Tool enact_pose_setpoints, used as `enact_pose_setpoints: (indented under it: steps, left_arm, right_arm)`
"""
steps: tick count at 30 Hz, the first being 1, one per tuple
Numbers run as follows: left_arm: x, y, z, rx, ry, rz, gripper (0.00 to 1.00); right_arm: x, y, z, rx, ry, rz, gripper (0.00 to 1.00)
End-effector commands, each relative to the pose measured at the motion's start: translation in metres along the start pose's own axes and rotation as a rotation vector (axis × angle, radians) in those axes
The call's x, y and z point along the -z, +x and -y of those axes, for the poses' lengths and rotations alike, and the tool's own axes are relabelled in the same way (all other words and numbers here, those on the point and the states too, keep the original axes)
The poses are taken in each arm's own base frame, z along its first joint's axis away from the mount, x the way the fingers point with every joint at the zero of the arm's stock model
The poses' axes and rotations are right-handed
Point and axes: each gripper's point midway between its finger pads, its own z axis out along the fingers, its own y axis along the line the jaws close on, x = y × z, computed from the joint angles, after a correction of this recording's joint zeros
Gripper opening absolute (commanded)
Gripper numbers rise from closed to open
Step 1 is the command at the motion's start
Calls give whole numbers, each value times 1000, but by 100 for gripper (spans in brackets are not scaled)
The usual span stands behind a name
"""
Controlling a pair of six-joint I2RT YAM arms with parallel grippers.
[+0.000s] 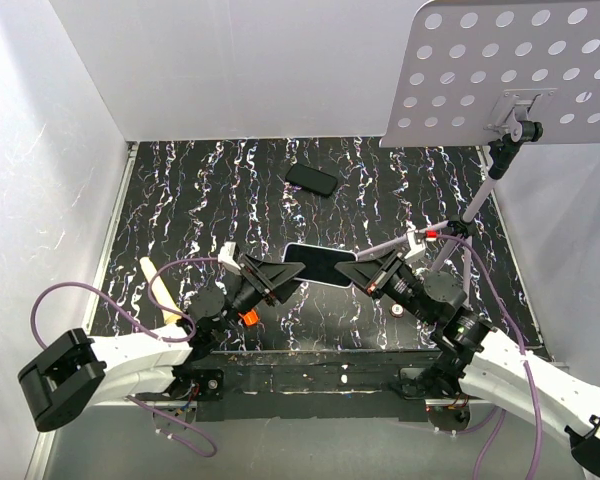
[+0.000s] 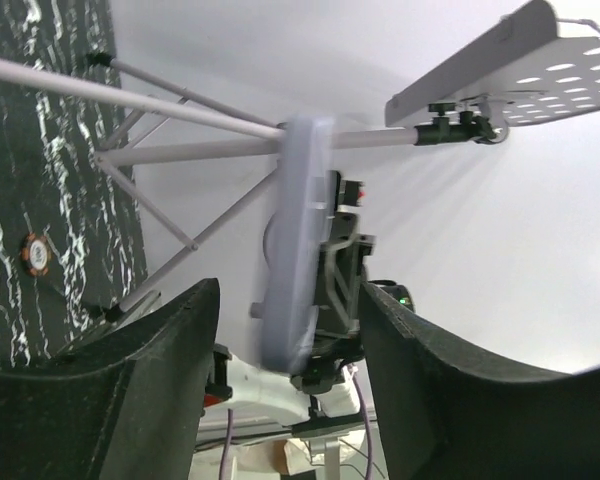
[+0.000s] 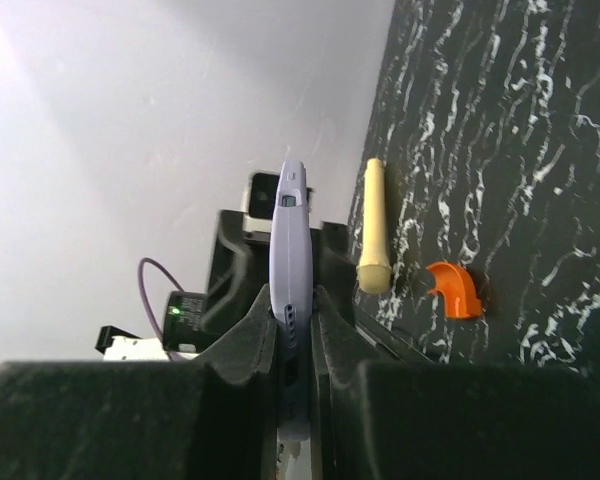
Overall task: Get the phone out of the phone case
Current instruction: Adjust the phone.
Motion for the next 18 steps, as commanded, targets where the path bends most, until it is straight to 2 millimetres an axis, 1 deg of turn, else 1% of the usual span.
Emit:
enact_pose_setpoints:
  steps: [1, 3, 6, 9, 10, 11, 12, 13, 14, 15, 16, 17, 18]
  left_arm:
    - [-2, -6, 48, -69, 162, 36, 55]
    - [-2, -8, 50, -94, 145, 44, 53]
    - [1, -9, 53, -110, 136, 53, 48]
    - [1, -9, 56, -132, 140, 50, 39]
    - [1, -8, 57, -146, 148, 49, 30]
    - [0, -9, 58, -164, 155, 54, 18]
    - [1, -10, 58, -184, 162, 59, 2]
    - [0, -11, 56, -194, 151, 62, 0]
    - [-1, -10, 49, -218, 121, 52, 0]
    - [-1, -9, 48, -257, 117, 41, 0]
    - [0, -7, 47, -317, 116, 13, 0]
    - [0, -7, 44, -363, 92, -13, 0]
    - [1, -1, 43, -416, 86, -73, 0]
  right_arm:
    - [4, -6, -18, 6, -89, 27, 1]
    - [4, -6, -15, 5, -82, 30, 1]
    - [2, -6, -14, 4, -92, 36, 1]
    - [-3, 0, -16, 28, -100, 3, 1]
    - [-6, 3, -15, 33, -95, -15, 1]
    - [-8, 7, -13, 37, -89, -36, 1]
    - [-9, 9, -12, 42, -86, -50, 1]
    - [-10, 10, -10, 49, -79, -52, 2]
    - [-8, 16, -10, 73, -86, -90, 9]
    - [-6, 19, -7, 96, -68, -108, 18]
    - [-2, 21, -3, 140, -34, -135, 25]
    - [3, 24, 8, 202, 25, -168, 31]
    - [10, 25, 10, 265, 57, -196, 39]
